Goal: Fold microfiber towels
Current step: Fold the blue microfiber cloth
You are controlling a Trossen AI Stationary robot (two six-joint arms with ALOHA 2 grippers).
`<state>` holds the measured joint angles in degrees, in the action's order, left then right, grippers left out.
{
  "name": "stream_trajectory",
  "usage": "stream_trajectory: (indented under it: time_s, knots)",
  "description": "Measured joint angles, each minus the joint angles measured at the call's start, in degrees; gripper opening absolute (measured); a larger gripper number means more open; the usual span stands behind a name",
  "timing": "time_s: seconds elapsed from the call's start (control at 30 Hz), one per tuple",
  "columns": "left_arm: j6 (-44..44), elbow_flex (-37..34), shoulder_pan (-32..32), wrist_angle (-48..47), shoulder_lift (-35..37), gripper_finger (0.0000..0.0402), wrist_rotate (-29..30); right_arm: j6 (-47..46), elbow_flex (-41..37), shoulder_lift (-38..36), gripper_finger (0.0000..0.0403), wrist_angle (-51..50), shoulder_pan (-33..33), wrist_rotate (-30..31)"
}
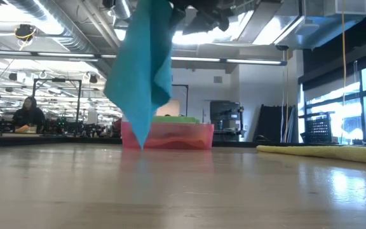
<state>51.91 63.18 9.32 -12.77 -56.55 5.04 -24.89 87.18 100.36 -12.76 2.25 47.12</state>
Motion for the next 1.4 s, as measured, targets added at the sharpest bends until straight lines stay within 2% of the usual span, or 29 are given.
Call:
stream_trajectory:
  time_s: [0.17, 0.63, 0.7, 0.93, 1.2, 1.33, 1.4]
  knots:
    - [0.34, 0.0, -0.02, 2.08, 0.0, 0.0, -0.02, -4.77, 0.0, 0.15, 0.0213, -8.3, -0.12, -0.07]
    - [0.66, -0.01, 0.0, 4.76, 0.6, 0.0, -0.01, -4.7, -0.51, 1.18, 0.0209, -23.65, -0.12, -5.84]
    - [0.65, 0.0, 0.0, 5.62, 0.82, 0.0, 0.07, -4.65, -0.48, 1.66, 0.02, -23.24, -0.17, -5.82]
    - [0.65, 0.0, 0.0, 5.76, 0.79, 0.0, 0.22, -3.3, -0.46, 1.73, 0.0134, -23.06, -0.27, -5.99]
    - [0.16, 0.0, 0.02, 5.62, 0.79, 0.0, 0.24, -1.18, -0.46, 1.73, 0.0013, -24.89, -0.25, -13.37]
    - [-1.28, 0.0, 0.02, 3.78, 0.79, 0.0, 0.17, 2.93, -0.44, 1.63, 0.001, -27.21, -0.25, -19.03]
    - [-2.78, 0.0, 0.02, 0.9, 0.79, 0.0, -0.06, 5.26, -0.44, 1.1, 0.0006, -30.19, -0.21, -20.0]
